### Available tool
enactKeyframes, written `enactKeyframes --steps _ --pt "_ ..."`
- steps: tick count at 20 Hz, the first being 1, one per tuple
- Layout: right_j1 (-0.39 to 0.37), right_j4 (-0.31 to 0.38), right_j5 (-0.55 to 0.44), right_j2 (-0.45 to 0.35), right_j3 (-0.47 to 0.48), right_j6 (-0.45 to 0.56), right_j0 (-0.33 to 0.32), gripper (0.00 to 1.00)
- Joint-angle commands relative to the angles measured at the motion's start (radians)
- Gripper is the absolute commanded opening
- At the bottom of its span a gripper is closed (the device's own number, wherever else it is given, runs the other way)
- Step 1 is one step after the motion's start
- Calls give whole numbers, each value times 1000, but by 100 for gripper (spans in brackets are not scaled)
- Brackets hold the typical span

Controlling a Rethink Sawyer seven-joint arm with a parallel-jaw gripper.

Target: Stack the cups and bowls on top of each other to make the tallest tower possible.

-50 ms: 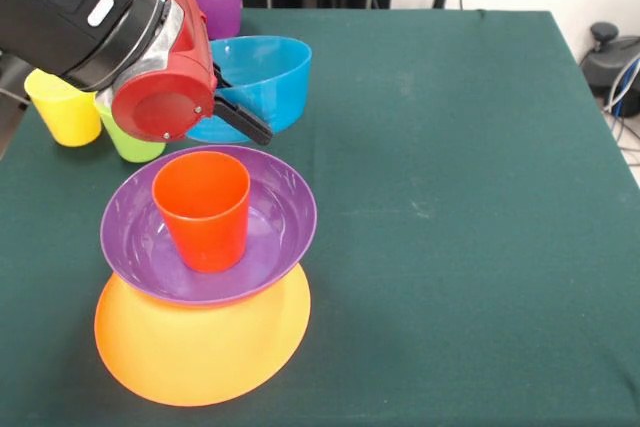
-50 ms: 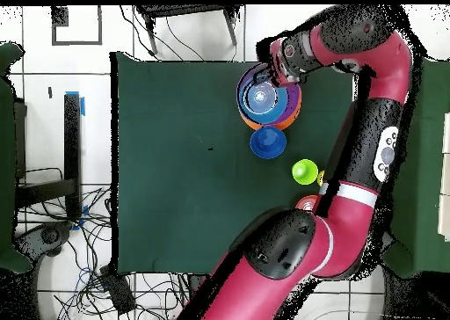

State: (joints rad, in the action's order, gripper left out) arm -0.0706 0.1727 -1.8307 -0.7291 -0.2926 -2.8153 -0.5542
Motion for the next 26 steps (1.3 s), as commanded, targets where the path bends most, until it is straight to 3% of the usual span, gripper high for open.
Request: enactKeyframes --steps 1,17,26 --pt "-27 270 -118 -279 32 -96 -30 0" --pt "35 903 -227 -868 134 14 -108 0" --pt "61 1036 -237 -1020 152 4 -120 0"
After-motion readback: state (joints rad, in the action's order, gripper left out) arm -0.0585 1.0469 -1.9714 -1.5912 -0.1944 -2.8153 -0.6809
